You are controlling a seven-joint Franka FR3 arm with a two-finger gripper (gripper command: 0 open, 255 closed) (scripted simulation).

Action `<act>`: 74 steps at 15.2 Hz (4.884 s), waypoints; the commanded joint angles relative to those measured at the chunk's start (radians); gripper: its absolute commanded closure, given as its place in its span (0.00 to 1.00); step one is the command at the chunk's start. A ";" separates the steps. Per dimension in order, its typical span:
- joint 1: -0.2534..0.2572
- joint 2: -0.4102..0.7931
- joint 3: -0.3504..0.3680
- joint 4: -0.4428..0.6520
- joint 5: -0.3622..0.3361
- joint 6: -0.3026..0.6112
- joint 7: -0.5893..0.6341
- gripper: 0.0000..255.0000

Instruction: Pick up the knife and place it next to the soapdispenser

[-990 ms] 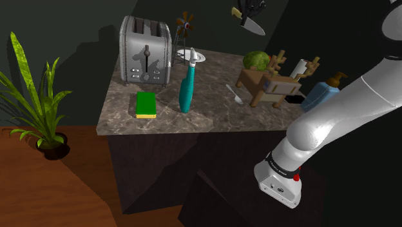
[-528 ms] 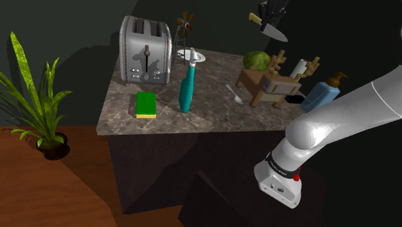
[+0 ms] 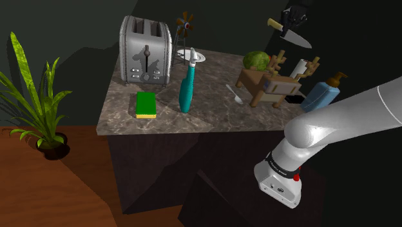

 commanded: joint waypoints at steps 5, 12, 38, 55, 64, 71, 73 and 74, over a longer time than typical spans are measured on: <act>-0.041 -0.025 -0.107 0.000 -0.051 -0.013 -0.148 1.00; -0.080 -0.003 -0.248 0.049 -0.101 -0.017 -0.328 1.00; -0.118 -0.084 -0.311 -0.331 -0.161 0.291 -0.340 1.00; -0.131 -0.069 -0.361 -0.544 -0.193 0.520 -0.334 1.00; -0.131 -0.029 -0.397 -0.635 -0.204 0.651 -0.337 1.00; -0.123 0.019 -0.432 -0.695 -0.209 0.760 -0.343 1.00; -0.117 0.033 -0.444 -0.709 -0.210 0.787 -0.344 1.00; -0.113 0.032 -0.448 -0.709 -0.213 0.787 -0.342 1.00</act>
